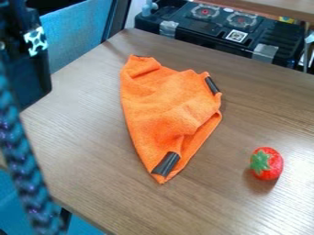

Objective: Unfold the cloth from right to left

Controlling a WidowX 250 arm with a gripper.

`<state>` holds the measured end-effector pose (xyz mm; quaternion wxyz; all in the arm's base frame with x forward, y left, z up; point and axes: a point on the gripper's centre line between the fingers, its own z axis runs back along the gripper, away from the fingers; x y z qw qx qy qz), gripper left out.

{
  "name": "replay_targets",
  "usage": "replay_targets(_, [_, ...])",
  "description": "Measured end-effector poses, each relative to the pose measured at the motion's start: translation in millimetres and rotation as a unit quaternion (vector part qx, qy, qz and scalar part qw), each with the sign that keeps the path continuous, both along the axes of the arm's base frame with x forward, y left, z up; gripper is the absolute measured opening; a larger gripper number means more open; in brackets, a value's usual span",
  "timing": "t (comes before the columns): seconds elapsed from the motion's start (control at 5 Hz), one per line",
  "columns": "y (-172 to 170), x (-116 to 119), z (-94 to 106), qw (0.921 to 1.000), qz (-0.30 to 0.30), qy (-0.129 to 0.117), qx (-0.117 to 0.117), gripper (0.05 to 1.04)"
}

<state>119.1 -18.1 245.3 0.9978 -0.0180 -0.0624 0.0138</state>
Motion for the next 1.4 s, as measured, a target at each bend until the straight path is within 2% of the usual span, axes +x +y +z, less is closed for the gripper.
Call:
replay_targets(0.2, [0,0,-2.0,1.0,0.002,-0.001,-0.001,0.999])
replay_targets(0.4, [-7,15,-19.4,0.9993,0.0,-0.037,-0.002,0.999])
replay_targets(0.6, [-12,38,-41.0,0.9946,0.054,-0.086,0.02,0.999])
replay_targets(0.8, [-10,70,-66.0,0.9855,0.131,-0.097,0.048,0.999])
replay_targets(1.0, [-14,115,-90.2,0.9697,0.209,-0.108,0.066,0.999])
replay_targets(1.2, [-28,155,-95.8,0.9531,0.274,-0.121,0.041,0.999])
replay_targets(1.4, [-37,185,-99.8,0.9423,0.297,-0.152,0.029,0.999])
